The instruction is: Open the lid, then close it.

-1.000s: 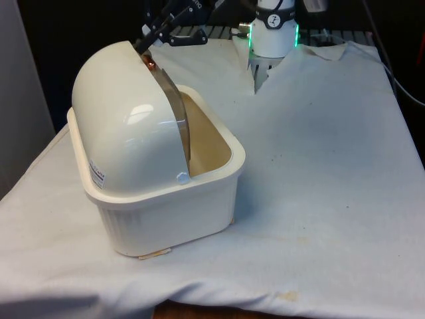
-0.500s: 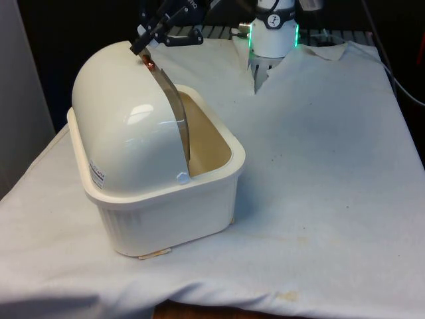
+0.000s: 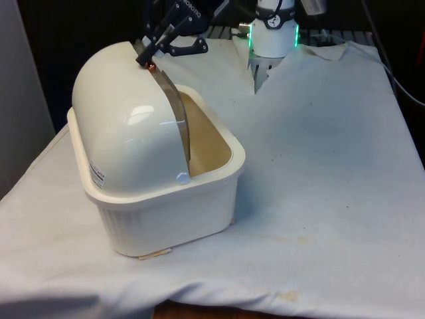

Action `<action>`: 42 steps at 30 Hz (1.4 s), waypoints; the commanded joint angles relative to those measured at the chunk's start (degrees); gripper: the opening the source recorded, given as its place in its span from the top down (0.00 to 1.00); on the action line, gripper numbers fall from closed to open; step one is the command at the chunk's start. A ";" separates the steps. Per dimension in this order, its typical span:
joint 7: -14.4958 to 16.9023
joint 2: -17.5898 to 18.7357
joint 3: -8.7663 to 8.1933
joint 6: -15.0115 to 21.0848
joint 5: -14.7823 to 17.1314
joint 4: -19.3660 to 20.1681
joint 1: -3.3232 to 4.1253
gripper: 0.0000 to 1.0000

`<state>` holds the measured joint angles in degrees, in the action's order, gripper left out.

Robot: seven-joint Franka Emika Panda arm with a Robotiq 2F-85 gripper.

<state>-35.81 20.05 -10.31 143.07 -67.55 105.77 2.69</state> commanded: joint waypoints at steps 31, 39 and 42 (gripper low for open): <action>5.16 -2.46 1.26 3.61 4.18 3.72 -0.29 1.00; 5.10 -3.04 1.60 4.64 4.24 5.10 -0.17 1.00; 4.98 -3.15 1.83 4.87 4.24 5.56 -0.17 1.00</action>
<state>-31.17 16.50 -8.77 146.56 -64.17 110.75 2.86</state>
